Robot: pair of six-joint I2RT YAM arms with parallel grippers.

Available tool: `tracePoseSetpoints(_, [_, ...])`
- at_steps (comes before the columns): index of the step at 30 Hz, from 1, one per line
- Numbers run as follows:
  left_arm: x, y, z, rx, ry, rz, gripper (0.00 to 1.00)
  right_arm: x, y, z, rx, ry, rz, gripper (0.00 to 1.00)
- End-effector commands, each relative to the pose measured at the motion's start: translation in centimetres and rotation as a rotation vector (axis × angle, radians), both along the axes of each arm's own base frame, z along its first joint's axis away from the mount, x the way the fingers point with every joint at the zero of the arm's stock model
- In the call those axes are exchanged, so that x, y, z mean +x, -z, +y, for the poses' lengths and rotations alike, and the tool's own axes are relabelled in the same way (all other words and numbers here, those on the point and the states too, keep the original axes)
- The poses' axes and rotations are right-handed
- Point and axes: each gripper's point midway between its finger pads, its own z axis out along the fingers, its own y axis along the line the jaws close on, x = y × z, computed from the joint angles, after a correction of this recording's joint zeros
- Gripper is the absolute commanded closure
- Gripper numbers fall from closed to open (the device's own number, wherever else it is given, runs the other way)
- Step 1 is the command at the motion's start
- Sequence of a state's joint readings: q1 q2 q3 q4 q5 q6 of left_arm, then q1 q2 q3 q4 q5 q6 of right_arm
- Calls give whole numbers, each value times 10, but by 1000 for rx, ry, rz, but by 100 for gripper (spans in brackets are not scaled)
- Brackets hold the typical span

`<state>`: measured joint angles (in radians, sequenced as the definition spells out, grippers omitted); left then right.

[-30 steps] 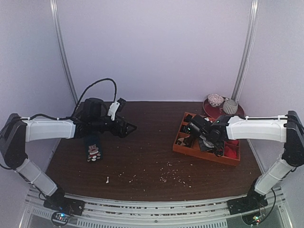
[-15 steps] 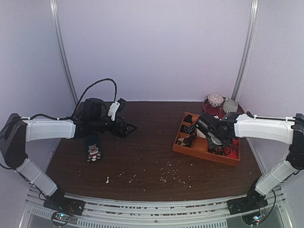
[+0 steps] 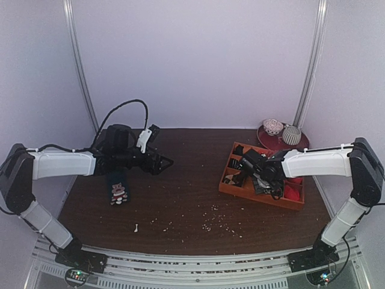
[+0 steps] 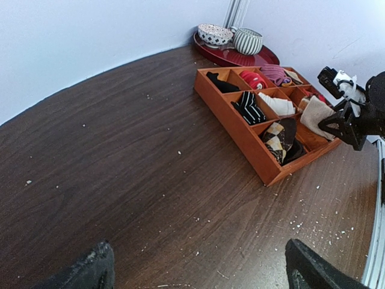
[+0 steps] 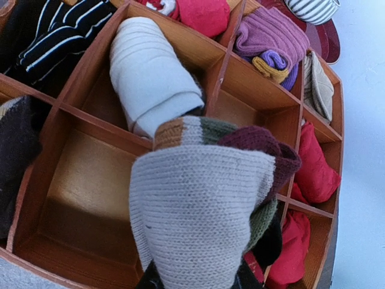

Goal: Roll the socks
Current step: Move the storage box to the center of the board.

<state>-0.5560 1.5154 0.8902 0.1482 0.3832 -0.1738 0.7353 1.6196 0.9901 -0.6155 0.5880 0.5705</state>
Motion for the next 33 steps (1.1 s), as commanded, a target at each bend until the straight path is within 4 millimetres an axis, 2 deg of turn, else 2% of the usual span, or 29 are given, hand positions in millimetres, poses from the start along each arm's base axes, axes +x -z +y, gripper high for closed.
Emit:
tracePoseSetpoints(1, [-1, 0, -1, -5, 15, -5, 2, 1, 18, 29, 139, -43, 33, 100])
tracePoseSetpoints(6, [-1, 0, -1, -5, 14, -5, 2, -2, 27, 52, 239, -93, 61, 100])
tracePoseSetpoints(10, [-1, 1, -2, -4, 15, -3, 2, -3, 35, 60, 277, -114, 79, 100])
tracePoseSetpoints(13, [0, 2, -1, -1, 14, -1, 2, -1, 33, 61, 266, -111, 81, 100])
tracePoseSetpoints(18, [0, 3, -2, 0, 15, 0, 2, 6, 15, 56, 224, -106, 50, 100])
tracePoseSetpoints(23, [1, 4, -2, 1, 11, -1, 2, 13, 3, 64, 220, -122, 63, 100])
tracePoseSetpoints(33, [-1, 4, 0, 8, 12, -5, 2, 21, 18, 69, 228, -120, 126, 100])
